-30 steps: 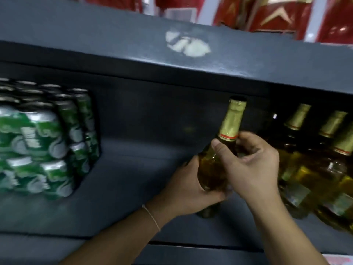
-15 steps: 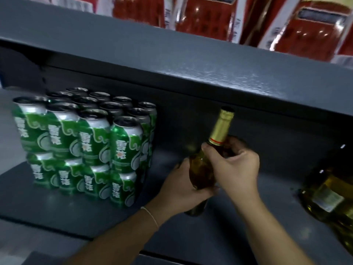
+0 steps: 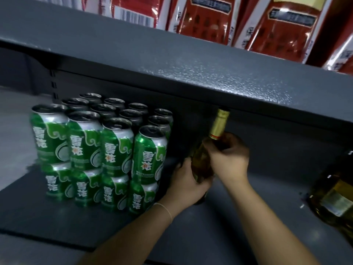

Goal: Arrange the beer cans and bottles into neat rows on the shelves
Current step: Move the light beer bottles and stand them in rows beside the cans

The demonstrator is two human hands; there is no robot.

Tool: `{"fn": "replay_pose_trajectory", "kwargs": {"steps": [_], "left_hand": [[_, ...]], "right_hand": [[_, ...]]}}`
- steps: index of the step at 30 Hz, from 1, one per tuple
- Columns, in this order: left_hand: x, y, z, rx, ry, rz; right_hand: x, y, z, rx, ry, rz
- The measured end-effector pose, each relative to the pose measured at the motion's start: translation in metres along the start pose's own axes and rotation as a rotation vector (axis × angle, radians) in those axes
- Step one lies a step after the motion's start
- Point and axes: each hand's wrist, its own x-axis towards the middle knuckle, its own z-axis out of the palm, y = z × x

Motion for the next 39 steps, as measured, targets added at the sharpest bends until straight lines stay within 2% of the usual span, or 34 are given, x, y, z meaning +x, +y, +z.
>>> {"fn": "replay_pose_trajectory", "kwargs": {"steps": [6, 11, 13, 16, 21, 25, 28, 32, 35, 37, 39], "left_hand": [[0.014, 0.004, 0.005, 0.042, 0.083, -0.026], [0.019, -0.002, 0.015, 0.021, 0.094, -0.01], [0.019, -0.006, 0.017, 0.018, 0.095, 0.019], [0.022, -0.01, 0.018, 0.014, 0.079, 0.061], [0.024, -0.016, 0.018, -0.117, 0.04, 0.079], [0.021, -0.018, 0.023, -0.112, 0.047, 0.107], [0.02, -0.023, 0.028, -0.009, 0.118, 0.136], [0.025, -0.034, 0.035, 0.031, 0.039, 0.064], [0.028, -0.042, 0.039, -0.027, -0.005, 0.019], [0.028, -0.044, 0.041, -0.072, -0.008, 0.01], [0.028, -0.044, 0.042, -0.087, -0.006, 0.018]], "right_hand": [[0.017, 0.01, 0.016, 0.019, 0.015, 0.07], [0.027, 0.01, 0.012, -0.138, -0.001, 0.07], [0.032, 0.007, 0.007, -0.191, -0.063, 0.064], [0.041, 0.008, -0.002, -0.183, -0.251, 0.009], [0.044, 0.02, -0.013, 0.134, -0.41, 0.033], [0.044, 0.025, -0.009, 0.166, -0.372, 0.047], [0.042, 0.025, -0.004, 0.058, -0.234, 0.024], [0.036, 0.035, 0.0, -0.062, -0.098, 0.011], [0.033, 0.035, 0.0, -0.127, -0.044, -0.025], [0.03, 0.037, -0.001, -0.008, -0.085, -0.005], [0.03, 0.046, -0.007, 0.304, -0.156, 0.07]]}}
